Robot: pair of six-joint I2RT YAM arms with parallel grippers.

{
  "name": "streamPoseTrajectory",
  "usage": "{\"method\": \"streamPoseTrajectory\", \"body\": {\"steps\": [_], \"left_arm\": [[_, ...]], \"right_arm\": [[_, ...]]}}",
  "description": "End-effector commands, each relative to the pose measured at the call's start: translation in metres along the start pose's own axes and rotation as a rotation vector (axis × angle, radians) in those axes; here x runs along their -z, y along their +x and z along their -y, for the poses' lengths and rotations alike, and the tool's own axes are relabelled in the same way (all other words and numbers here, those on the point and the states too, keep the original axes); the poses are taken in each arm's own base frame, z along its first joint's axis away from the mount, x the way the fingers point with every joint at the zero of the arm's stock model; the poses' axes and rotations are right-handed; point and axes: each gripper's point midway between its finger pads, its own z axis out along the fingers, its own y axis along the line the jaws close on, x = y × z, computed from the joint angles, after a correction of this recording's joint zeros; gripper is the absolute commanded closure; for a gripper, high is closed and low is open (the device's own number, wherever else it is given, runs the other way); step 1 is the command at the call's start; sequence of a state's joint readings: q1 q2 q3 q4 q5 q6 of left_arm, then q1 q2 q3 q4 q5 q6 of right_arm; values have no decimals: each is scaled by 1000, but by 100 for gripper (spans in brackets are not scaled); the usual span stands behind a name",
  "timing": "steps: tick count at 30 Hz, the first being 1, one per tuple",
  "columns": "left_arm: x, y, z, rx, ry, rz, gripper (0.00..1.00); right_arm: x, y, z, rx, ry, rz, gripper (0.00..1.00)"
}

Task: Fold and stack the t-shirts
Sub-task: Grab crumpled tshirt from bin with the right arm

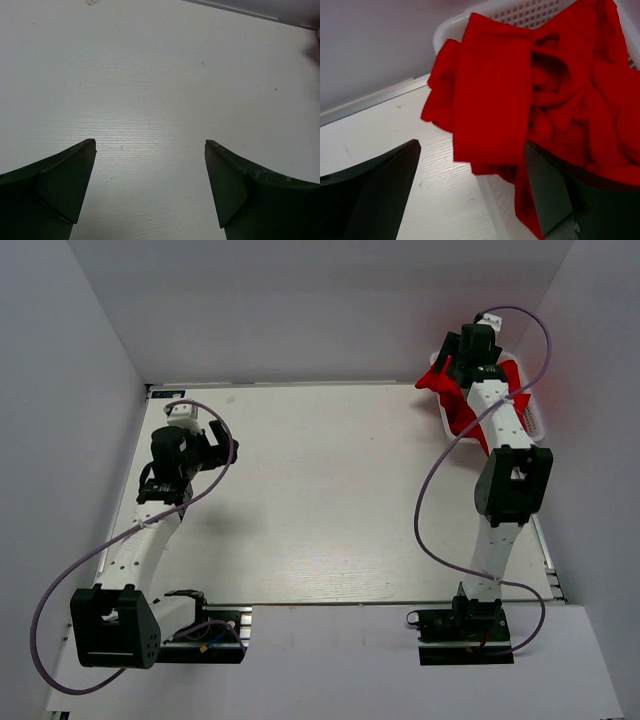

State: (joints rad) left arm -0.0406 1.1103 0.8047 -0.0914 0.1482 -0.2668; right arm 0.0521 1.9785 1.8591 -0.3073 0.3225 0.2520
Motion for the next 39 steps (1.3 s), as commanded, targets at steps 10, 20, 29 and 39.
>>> {"method": "streamPoseTrajectory", "body": {"steps": [10, 20, 29, 39], "left_arm": [[-26, -7, -4, -18, -6, -28, 0], [-38, -3, -3, -3, 4, -64, 0], [-28, -14, 11, -12, 72, -27, 0], [-18, -16, 15, -18, 91, 2, 0]], "right_arm": [[-93, 1, 37, 99, 106, 21, 10], [-107, 5, 42, 91, 106, 49, 100], [-32, -106, 41, 52, 107, 310, 100], [56, -209, 19, 63, -21, 574, 100]]}}
